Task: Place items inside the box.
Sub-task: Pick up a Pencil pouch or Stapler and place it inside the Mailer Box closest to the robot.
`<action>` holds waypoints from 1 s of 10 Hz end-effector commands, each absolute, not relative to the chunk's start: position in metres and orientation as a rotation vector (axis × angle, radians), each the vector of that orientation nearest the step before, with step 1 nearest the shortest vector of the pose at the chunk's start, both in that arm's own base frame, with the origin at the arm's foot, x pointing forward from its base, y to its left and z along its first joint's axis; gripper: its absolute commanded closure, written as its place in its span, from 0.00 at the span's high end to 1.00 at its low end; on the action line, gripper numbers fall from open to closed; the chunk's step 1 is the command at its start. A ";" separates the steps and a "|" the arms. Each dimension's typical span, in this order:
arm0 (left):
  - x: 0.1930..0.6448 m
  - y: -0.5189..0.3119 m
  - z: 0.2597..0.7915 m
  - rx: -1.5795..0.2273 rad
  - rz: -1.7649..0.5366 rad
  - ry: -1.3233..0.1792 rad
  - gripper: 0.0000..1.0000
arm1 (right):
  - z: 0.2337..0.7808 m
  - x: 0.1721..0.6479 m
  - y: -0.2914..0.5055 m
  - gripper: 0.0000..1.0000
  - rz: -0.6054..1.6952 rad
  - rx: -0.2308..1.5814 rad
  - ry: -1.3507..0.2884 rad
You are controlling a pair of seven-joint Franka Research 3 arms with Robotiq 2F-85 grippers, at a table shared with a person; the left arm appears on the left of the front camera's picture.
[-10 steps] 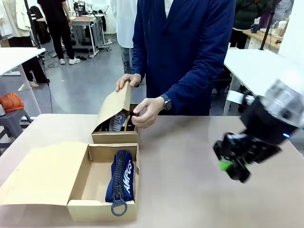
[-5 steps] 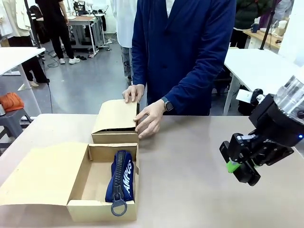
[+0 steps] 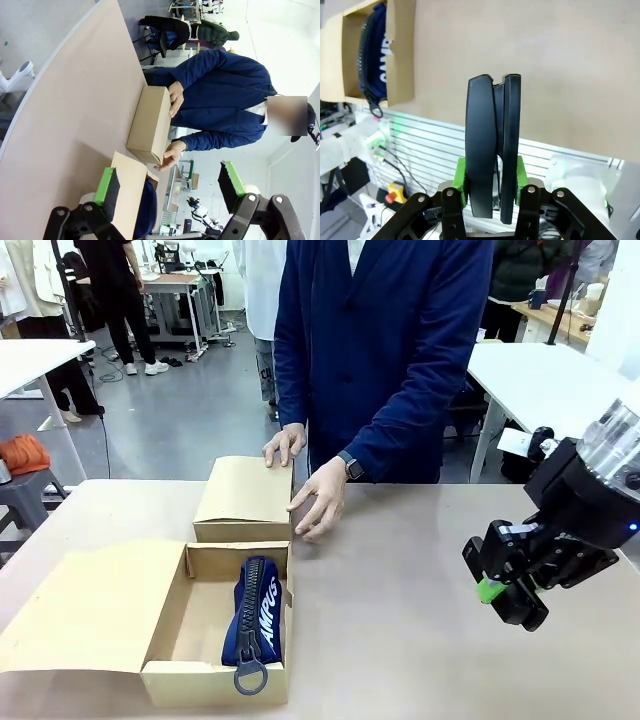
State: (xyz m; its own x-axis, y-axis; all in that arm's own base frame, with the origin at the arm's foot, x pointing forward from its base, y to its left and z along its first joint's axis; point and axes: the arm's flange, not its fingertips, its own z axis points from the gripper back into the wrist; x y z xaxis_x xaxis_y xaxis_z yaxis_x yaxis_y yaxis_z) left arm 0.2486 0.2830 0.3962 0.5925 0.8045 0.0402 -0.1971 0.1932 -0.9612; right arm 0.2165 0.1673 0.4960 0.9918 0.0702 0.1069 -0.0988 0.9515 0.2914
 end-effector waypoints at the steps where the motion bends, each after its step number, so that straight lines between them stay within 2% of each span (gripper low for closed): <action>1: 0.248 0.279 0.395 -1.189 0.761 -0.661 1.00 | 0.495 0.229 0.180 0.42 0.084 0.274 -0.074; 3: 0.248 0.279 0.395 -1.189 0.761 -0.661 1.00 | 0.498 0.248 0.214 0.42 0.131 0.334 -0.067; 8: 0.248 0.279 0.395 -1.189 0.761 -0.661 1.00 | 0.499 0.280 0.418 0.42 0.123 0.545 -0.055; 10: 0.248 0.279 0.395 -1.189 0.761 -0.661 1.00 | 0.479 0.282 0.491 0.42 0.093 0.511 -0.110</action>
